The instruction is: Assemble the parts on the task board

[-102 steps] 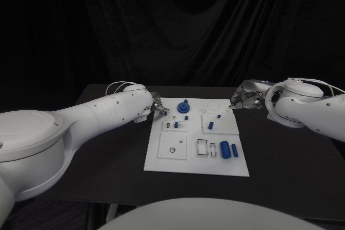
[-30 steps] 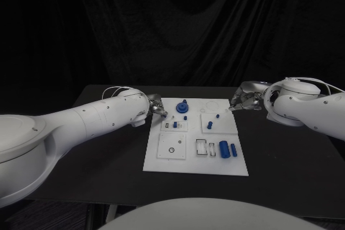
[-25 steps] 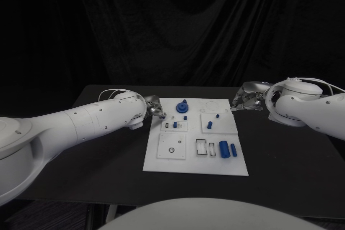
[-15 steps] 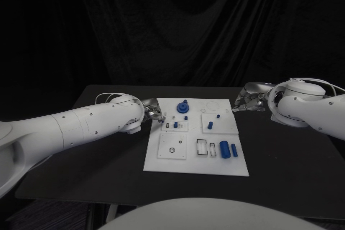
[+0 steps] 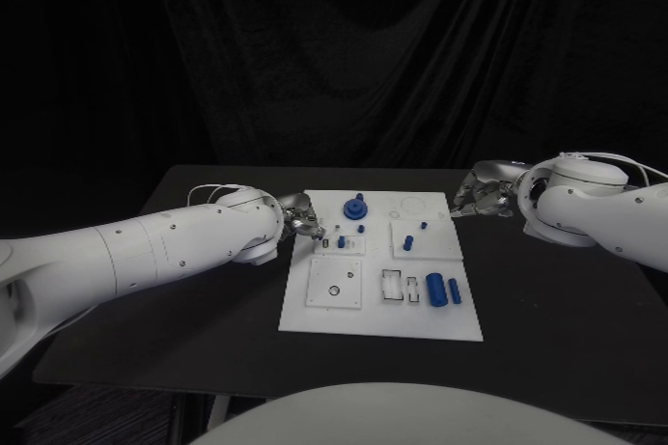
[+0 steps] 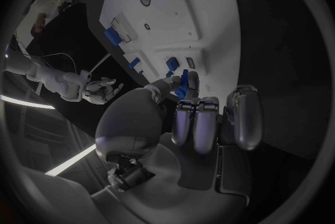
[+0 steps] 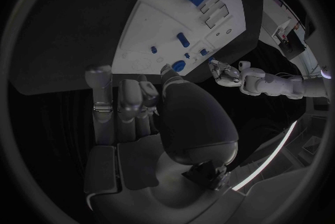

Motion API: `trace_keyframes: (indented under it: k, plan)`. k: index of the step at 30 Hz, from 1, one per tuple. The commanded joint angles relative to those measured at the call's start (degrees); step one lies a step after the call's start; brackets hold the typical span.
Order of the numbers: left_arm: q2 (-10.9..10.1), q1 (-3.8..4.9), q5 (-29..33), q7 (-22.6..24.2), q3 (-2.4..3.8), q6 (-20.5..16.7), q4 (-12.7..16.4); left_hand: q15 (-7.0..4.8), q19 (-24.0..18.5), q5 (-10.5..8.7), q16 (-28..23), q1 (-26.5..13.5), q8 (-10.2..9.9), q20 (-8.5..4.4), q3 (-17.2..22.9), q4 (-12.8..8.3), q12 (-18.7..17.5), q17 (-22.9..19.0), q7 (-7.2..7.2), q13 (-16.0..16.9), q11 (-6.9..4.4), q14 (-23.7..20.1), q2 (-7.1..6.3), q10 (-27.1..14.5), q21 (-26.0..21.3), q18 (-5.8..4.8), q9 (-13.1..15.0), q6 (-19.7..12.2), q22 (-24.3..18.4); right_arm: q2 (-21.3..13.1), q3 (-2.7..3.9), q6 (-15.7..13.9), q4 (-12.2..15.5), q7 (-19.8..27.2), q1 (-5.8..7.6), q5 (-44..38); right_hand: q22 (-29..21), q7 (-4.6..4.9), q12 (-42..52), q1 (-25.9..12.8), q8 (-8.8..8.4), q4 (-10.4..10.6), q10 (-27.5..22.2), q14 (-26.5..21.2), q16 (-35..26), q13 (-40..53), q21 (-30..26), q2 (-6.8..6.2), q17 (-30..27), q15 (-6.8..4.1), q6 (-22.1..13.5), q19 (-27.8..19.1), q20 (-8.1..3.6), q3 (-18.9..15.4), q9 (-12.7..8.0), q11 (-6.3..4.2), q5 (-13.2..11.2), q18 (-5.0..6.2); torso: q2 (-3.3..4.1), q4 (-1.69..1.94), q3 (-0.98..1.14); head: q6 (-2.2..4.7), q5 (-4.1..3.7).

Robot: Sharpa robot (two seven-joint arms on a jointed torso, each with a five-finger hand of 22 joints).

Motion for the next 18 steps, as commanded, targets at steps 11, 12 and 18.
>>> trace_keyframes:
  k: [11, 12, 18]
  plan:
    - [0.4, -0.82, 0.2, 1.4, 0.04, -7.7, -0.1, -0.33, -0.2, -0.51, 0.2, -0.9, 0.3, -0.43, 0.8, 0.3, 0.2, 15.1, -2.30, 15.1, -0.38, 6.0, 0.31, 5.9, -0.6, -0.31, 0.3, 2.8, 6.6, -0.1, 0.03, 0.6, 0.1, -1.0, -0.19, -0.1, 4.2, -0.02, -0.5, 0.2, -0.01, -0.3, -0.7, -0.4, -0.5, -0.3, -0.8, 0.32, -0.2, 0.02, 0.5, -0.6, -0.13, 0.0, -0.1, 0.03, 0.3, 1.06, 0.05, -0.02, 0.00, -0.01, 0.31]
    - [0.5, -1.00, 0.2, 1.7, 0.04, -8.3, -0.3, -0.32, -0.2, -0.81, 0.2, -1.1, 0.3, -0.42, 0.9, 0.4, 0.2, 15.1, -2.30, 15.1, -0.37, 6.0, 0.32, 5.9, -0.6, -0.30, 0.3, 2.8, 6.6, -0.1, 0.03, 0.7, 0.1, -1.0, -0.20, -0.1, 4.2, -0.02, -0.5, 0.2, -0.01, -0.3, -0.7, -0.4, -0.5, -0.3, -0.8, 0.32, -0.2, 0.02, 0.5, -0.6, -0.13, 0.0, -0.1, 0.03, 0.3, 1.06, 0.05, -0.02, 0.00, -0.01, 0.35]
    - [1.1, -2.16, 0.2, 3.0, 0.04, -11.1, -1.0, -0.31, -0.3, -1.82, 0.2, -1.5, 0.2, -0.42, 1.2, 0.8, 0.2, 15.1, -2.31, 15.1, -0.36, 6.0, 0.35, 5.9, -0.8, -0.26, 0.5, 2.9, 6.5, -0.1, 0.03, 0.9, 0.2, -1.1, -0.23, -0.1, 4.2, -0.01, -0.6, 0.2, -0.04, -0.3, -0.8, -0.5, -0.7, -0.4, -1.0, 0.34, -0.4, 0.03, 0.5, -0.7, -0.13, 0.0, -0.2, 0.03, 0.3, 1.09, 0.04, 0.07, -0.02, -0.01, 0.27]
